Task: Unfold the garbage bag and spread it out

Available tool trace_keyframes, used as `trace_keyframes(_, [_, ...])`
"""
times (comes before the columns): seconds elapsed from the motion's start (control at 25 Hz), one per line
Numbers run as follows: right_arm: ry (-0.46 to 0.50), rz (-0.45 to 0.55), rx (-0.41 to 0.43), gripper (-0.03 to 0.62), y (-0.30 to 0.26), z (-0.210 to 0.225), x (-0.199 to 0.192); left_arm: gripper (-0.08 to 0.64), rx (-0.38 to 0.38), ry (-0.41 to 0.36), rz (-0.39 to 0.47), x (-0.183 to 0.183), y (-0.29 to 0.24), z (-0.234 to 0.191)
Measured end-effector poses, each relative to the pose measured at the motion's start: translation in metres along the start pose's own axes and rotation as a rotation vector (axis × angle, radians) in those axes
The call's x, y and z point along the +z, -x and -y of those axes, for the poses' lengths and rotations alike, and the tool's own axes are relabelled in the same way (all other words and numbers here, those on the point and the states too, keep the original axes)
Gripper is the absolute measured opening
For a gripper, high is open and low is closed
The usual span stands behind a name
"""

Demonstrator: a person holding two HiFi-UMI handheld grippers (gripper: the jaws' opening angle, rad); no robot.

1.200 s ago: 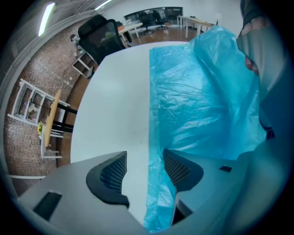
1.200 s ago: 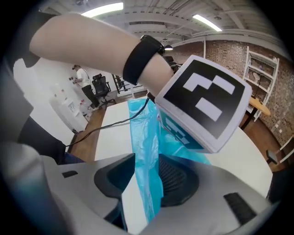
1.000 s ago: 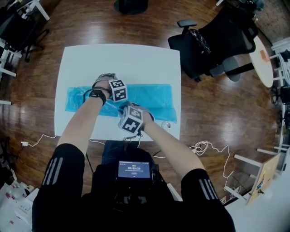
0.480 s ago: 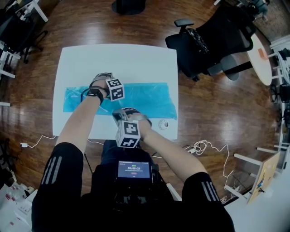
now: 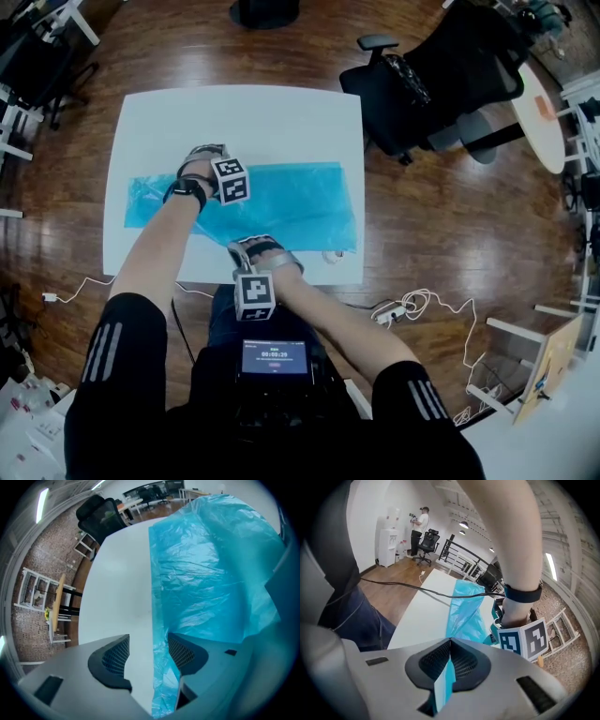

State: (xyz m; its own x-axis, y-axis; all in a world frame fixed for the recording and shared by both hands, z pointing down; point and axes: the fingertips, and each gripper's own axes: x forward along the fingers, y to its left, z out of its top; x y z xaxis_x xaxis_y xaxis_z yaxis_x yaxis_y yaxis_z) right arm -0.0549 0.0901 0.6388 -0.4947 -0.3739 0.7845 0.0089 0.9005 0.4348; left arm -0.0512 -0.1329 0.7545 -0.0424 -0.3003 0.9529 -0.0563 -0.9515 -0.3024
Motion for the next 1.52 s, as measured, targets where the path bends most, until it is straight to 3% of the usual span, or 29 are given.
trace_keyframes(0.32, [0.128, -0.067, -0.080, 0.021, -0.028, -0.031, -0.014, 0.262, 0.094, -0.003, 0.013, -0.002, 0.006, -0.005])
trace_keyframes(0.64, [0.131, -0.117, -0.073, 0.026, -0.044, -0.041, -0.026, 0.272, 0.185, 0.034, 0.058, -0.009, 0.014, -0.013])
trace_keyframes(0.96, [0.075, -0.107, -0.120, 0.028, -0.035, -0.021, -0.031, 0.272, 0.317, 0.216, 0.241, -0.023, 0.099, -0.041])
trace_keyframes(1.04, [0.073, -0.107, -0.123, 0.028, -0.033, -0.018, -0.031, 0.272, 0.297, 0.264, 0.249, -0.039, 0.115, -0.042])
trace_keyframes(1.16, [0.081, -0.111, -0.130, 0.028, -0.029, -0.014, -0.028, 0.272, 0.185, 0.316, 0.231, -0.073, 0.135, -0.023])
trace_keyframes(1.24, [0.089, -0.115, -0.137, 0.028, -0.027, -0.011, -0.027, 0.272, 0.159, 0.331, 0.213, -0.098, 0.153, -0.012])
trace_keyframes(1.4, [0.076, -0.110, -0.126, 0.028, -0.022, -0.010, -0.027, 0.273, 0.164, 0.315, 0.197, -0.131, 0.189, 0.004])
trace_keyframes(1.52, [0.090, -0.109, -0.126, 0.029, -0.022, -0.010, -0.027, 0.272, 0.143, 0.239, 0.167, -0.150, 0.196, 0.023])
